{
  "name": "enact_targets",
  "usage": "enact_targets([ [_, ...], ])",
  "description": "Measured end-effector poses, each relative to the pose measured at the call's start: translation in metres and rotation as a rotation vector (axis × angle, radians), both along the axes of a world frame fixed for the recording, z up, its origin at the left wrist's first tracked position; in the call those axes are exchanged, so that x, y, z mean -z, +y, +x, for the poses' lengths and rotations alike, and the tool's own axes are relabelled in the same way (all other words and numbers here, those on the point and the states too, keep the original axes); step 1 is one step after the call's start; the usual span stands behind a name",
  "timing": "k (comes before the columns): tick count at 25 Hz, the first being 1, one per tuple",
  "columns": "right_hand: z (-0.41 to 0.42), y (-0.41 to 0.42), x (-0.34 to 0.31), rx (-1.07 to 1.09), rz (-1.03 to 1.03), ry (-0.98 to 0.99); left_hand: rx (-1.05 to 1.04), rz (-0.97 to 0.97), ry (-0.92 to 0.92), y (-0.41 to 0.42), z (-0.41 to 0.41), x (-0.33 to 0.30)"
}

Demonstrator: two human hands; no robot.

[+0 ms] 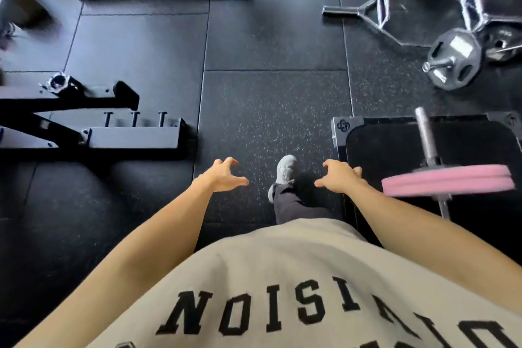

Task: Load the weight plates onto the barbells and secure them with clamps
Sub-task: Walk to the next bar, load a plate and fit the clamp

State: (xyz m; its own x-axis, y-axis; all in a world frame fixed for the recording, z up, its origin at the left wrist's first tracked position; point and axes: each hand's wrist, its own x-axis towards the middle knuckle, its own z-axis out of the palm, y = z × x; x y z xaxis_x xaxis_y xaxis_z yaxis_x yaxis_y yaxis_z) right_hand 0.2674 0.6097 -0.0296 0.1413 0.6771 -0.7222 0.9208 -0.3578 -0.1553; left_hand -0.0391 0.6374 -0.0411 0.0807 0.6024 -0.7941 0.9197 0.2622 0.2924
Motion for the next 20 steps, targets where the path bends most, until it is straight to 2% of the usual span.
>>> enact_targets([
  [6, 0.013, 0.217, -0.008, -0.094, -0.012, 0.008, -0.167, 0.033, 0.016, 0.158, -0.010, -0.022],
  [11, -0.008, 0.364, -0.017, -0.196, -0.009, 0.022, -0.367, 0.254, -0.015, 0.267, -0.023, -0.029],
  [14, -0.024, 0.431, -0.009, -0.229, -0.080, 0.010, -0.321, 0.180, -0.009, 0.329, -0.035, -0.019],
  [20, -0.077, 0.619, -0.014, -0.195, -0.074, -0.015, -0.324, 0.049, 0.000, 0.505, -0.105, -0.001],
])
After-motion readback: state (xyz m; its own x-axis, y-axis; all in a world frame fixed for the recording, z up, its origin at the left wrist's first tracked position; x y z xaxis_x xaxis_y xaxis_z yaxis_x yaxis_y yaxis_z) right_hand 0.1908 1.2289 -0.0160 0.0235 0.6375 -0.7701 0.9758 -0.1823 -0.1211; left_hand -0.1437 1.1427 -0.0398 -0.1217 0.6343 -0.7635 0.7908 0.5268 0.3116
